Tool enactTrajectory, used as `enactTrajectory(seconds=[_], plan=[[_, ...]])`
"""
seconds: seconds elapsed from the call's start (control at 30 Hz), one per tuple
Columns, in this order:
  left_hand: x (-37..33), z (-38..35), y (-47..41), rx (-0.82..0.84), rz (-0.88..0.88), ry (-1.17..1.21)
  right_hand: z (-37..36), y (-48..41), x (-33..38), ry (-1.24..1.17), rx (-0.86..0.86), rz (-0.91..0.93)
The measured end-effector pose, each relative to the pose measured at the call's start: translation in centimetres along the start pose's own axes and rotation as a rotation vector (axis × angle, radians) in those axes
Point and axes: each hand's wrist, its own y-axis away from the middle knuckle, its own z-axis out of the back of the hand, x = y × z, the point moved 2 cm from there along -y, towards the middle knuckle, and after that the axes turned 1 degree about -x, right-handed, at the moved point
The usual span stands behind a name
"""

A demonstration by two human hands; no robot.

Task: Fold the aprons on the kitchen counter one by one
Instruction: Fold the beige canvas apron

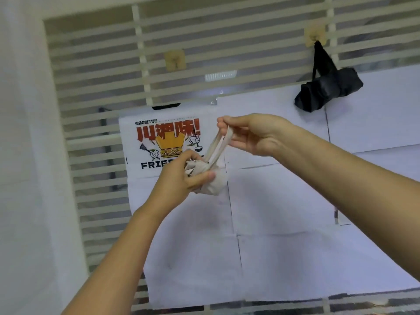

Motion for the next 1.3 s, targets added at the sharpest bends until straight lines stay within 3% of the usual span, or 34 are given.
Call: enactTrajectory(seconds=[0.1, 0.23, 0.4, 0.63, 0.93, 1.3], plan=[[0.7, 2.1, -2.6, 0.054, -0.053, 0.084, -2.9, -3.8, 2.1, 0.072, -0.006, 0.173], [2.1, 4.1, -6.2, 0.021, 0.016, 0.110, -6.2, -7.2, 4.6, 0.378, 0.027, 0.408], [2.6, 6.2, -10.5, -0.136, 0.094, 0.222, -8.4, -12.7, 7.4, 0.514, -0.200, 0.651], [2.8, 7.2, -17.2, -0.084, 0.174, 0.605, -9.8, -19.1, 11.2, 0.941, -0.525, 0.840], [4.8, 6.8, -20.5, -0.094, 0.147, 0.715, -11.1, -22.5, 12.4, 1.212, -0.548, 0.944], [5.2, 6.9, -20.8, -0.060, 0.149, 0.780, -13.3, -23.4, 12.2, 1.510, -0.477, 0.883]])
